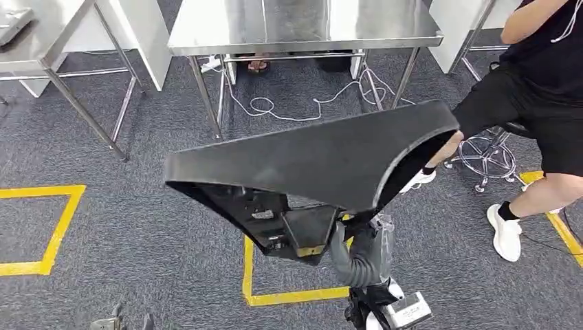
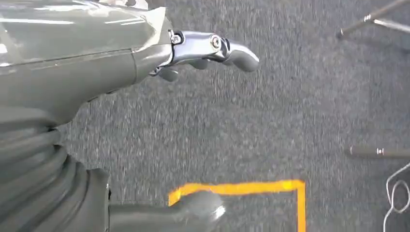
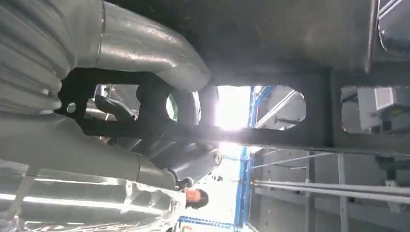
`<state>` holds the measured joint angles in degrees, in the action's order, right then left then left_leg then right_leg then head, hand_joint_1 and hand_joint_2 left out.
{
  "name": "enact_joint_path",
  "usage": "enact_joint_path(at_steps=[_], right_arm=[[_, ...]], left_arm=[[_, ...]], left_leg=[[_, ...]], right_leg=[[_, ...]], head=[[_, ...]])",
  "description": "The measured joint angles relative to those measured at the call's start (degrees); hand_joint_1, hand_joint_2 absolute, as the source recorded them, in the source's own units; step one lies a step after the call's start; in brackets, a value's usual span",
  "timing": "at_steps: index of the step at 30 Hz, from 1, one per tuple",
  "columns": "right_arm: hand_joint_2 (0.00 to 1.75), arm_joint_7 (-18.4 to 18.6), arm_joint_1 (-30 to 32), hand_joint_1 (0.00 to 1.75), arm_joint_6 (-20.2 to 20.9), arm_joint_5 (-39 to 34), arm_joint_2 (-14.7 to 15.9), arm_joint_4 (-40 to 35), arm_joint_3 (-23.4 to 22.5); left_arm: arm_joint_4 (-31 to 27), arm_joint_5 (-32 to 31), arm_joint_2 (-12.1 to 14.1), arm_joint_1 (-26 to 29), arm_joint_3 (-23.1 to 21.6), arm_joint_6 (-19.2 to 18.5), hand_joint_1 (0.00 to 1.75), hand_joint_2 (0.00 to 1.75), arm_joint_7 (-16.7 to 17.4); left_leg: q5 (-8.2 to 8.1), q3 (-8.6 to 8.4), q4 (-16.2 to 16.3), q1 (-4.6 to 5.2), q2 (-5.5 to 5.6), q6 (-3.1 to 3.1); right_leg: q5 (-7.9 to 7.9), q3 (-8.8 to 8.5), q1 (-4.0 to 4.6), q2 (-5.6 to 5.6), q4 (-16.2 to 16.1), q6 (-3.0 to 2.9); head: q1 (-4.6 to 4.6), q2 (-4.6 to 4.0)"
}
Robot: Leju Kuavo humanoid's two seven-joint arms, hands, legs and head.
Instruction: Take the parts from the cabinet and place them on the table.
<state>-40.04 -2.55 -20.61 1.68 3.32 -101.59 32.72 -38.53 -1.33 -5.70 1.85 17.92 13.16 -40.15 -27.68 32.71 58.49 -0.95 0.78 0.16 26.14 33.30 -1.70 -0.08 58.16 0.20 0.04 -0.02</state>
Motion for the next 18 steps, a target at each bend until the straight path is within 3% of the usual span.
enact_joint_path(at_steps=[1,4,5,6,7,9,10,11,14,15,16,17,18], right_arm=[[1.75,0.0,-0.3,1.75,0.0,0.04,-0.11,0.0,0.0],[1.75,0.0,-0.6,1.75,-0.09,0.02,-0.46,0.39,0.0],[1.75,0.0,-0.58,1.75,-0.11,0.02,-0.46,0.57,0.0],[1.75,0.0,-0.6,1.75,-0.13,0.02,-0.46,0.76,0.0],[1.75,0.0,-0.6,1.75,-0.13,0.02,-0.48,0.87,0.0],[1.75,0.0,-0.65,1.75,-0.13,0.02,-0.54,0.92,0.0],[1.75,0.0,-0.71,1.75,-0.13,0.02,-0.65,0.96,0.0],[1.75,0.0,-0.82,1.75,-0.15,0.02,-0.74,0.96,0.0],[1.75,0.0,-0.91,1.75,-0.15,0.04,-0.85,1.05,0.02],[1.75,0.0,-0.98,1.75,-0.17,0.07,-0.94,1.05,0.02],[1.75,0.0,-1.01,1.75,-0.22,0.09,-0.9,1.09,0.02],[1.75,0.0,-1.26,1.75,-0.28,0.09,-0.92,1.11,0.04],[1.75,0.0,-1.28,1.75,-0.35,0.09,-0.87,1.18,0.07]], left_arm=[[0.09,-0.04,-0.09,-0.28,-0.17,0.0,0.0,1.75,-0.02],[0.57,0.15,0.02,-0.74,-0.24,0.24,0.0,1.75,0.0],[0.7,0.17,0.02,-0.68,-0.24,0.28,0.0,1.75,0.0],[0.79,0.2,0.02,-0.7,-0.24,0.28,0.0,1.75,0.0],[0.87,0.2,0.04,-0.79,-0.24,0.28,0.0,1.75,0.0],[0.94,0.22,0.13,-0.94,-0.24,0.28,0.0,1.75,0.0],[0.96,0.22,0.18,-1.02,-0.26,0.28,0.0,1.75,0.0],[1.03,0.22,0.2,-1.15,-0.26,0.28,0.0,1.75,0.0],[1.09,0.24,0.24,-1.14,-0.26,0.46,0.0,1.75,0.0],[1.09,0.22,0.28,-1.1,-0.26,0.57,0.0,1.75,0.0],[1.09,0.22,0.26,-1.04,-0.26,0.63,0.0,1.75,-0.02],[1.11,0.22,0.28,-1.09,-0.26,0.61,0.0,1.75,0.0],[1.11,0.22,0.31,-1.1,-0.26,0.61,0.0,1.75,0.0]], left_leg=[[-1.19,0.95,2.43,0.03,-0.3,-0.29],[-6.35,8.21,15.43,-0.23,-0.36,-0.95],[-6.37,10.02,17.77,-0.27,-0.37,-1.08],[-4.97,10.34,17.1,-0.29,-0.39,-1.05],[-2.41,9.22,13.82,-0.3,-0.46,-0.94],[3.16,4.54,3.54,-0.28,-0.7,-0.4],[3.37,3.06,0.51,-0.16,-0.79,-0.05],[2.85,2.91,0.23,0.18,-0.74,0.07],[2.43,2.82,0.03,0.81,-0.5,1.18],[2.94,1.88,-1.2,0.08,-0.48,1.79],[2.86,1.24,-1.46,0.31,-0.55,1.89],[2.59,1.01,-1.45,0.27,-0.61,2.46],[2.46,0.85,-1.44,0.34,-0.59,2.61]], right_leg=[[0.33,-0.35,0.09,-0.06,0.0,-0.56],[0.81,-0.8,0.38,-0.11,0.0,-1.24],[0.92,-0.92,0.44,-0.09,0.0,-1.35],[1.07,-1.1,0.44,-0.03,0.0,-1.37],[1.26,-1.42,0.43,0.04,0.01,-1.29],[1.84,-2.26,0.43,0.08,0.0,-0.92],[2.1,-2.39,0.62,0.07,-0.02,-0.59],[2.4,-2.29,1.18,0.1,0.07,-0.13],[2.69,-2.68,0.85,-0.07,-0.62,0.78],[3.04,-2.45,1.26,-0.24,-0.25,1.08],[3.5,-2.28,0.95,-0.21,1.1,1.1],[4.84,-0.64,0.99,-0.15,4.3,0.79],[6.51,2.14,0.96,-0.08,9.01,0.48]], head=[[-0.37,0.0],[-0.42,0.0],[-0.42,0.0],[-0.39,0.0],[-0.46,0.0],[-0.44,0.0],[-0.39,0.0],[-0.37,0.0],[-0.42,0.0],[-0.39,0.0],[-0.22,0.0],[-0.15,0.0],[-0.04,0.0]])
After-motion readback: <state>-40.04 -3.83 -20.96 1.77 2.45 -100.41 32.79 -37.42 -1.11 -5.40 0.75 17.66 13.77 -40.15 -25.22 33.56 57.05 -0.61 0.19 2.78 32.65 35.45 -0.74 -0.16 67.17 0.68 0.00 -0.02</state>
